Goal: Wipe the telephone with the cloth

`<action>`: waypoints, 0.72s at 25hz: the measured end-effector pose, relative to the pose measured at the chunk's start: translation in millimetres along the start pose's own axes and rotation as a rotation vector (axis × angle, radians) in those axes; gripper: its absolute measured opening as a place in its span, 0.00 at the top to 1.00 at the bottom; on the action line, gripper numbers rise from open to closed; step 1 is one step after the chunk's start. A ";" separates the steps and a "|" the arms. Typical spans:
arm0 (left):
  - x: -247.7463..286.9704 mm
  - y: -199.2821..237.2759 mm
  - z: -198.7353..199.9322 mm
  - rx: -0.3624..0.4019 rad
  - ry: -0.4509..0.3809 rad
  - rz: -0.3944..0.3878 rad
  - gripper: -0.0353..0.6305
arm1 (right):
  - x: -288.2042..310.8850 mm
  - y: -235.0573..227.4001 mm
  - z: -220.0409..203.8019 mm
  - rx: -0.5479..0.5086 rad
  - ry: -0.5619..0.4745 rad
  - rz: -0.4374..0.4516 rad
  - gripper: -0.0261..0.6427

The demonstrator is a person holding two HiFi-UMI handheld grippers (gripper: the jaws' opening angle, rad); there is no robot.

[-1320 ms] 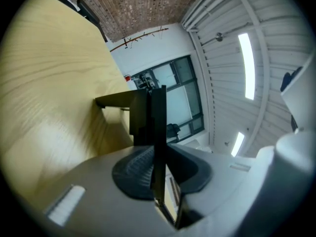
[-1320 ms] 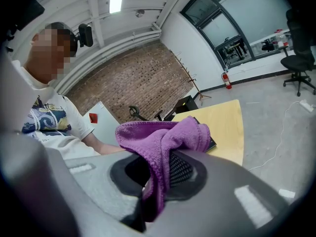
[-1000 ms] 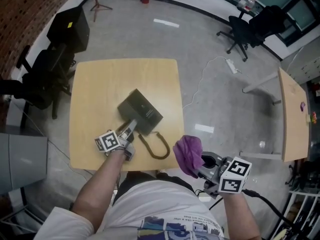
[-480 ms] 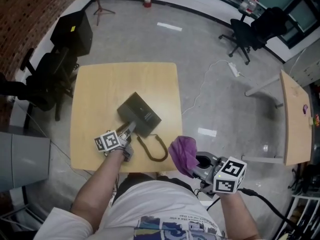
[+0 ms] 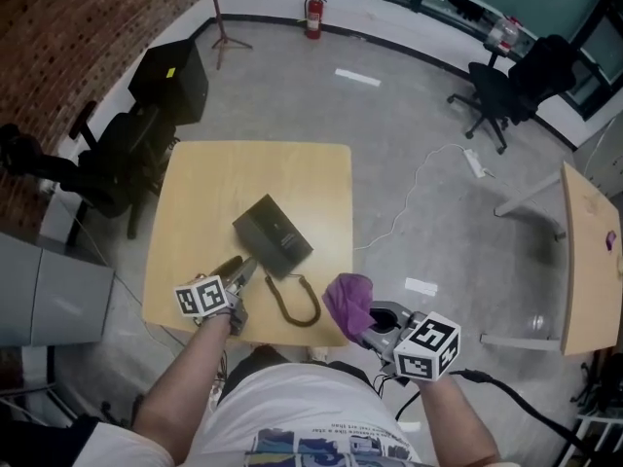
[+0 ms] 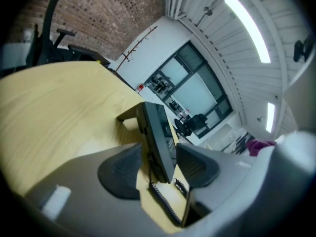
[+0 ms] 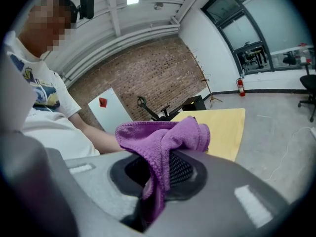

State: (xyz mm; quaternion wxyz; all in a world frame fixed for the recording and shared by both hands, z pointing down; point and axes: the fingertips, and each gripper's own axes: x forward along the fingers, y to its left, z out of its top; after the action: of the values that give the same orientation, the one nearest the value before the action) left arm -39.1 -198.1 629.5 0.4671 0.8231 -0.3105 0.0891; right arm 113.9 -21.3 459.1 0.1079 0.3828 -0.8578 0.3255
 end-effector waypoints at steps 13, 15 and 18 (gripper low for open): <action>-146.5 -125.1 -114.0 0.367 0.097 0.019 0.75 | 24.7 10.9 -62.7 -0.253 0.185 0.171 0.90; -153.4 -150.0 -134.5 0.395 0.128 -0.037 0.77 | 25.3 20.0 -63.6 -0.257 0.169 0.183 0.90; -158.6 -176.9 -148.1 0.381 0.119 -0.113 0.78 | 22.6 35.9 -65.7 -0.272 0.149 0.182 0.89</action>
State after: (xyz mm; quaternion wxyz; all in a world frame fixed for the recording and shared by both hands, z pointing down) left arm -38.2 57.5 515.1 0.3247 0.9060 -0.2133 0.1681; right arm 68.1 25.3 502.0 0.1921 0.2604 -0.9146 0.2426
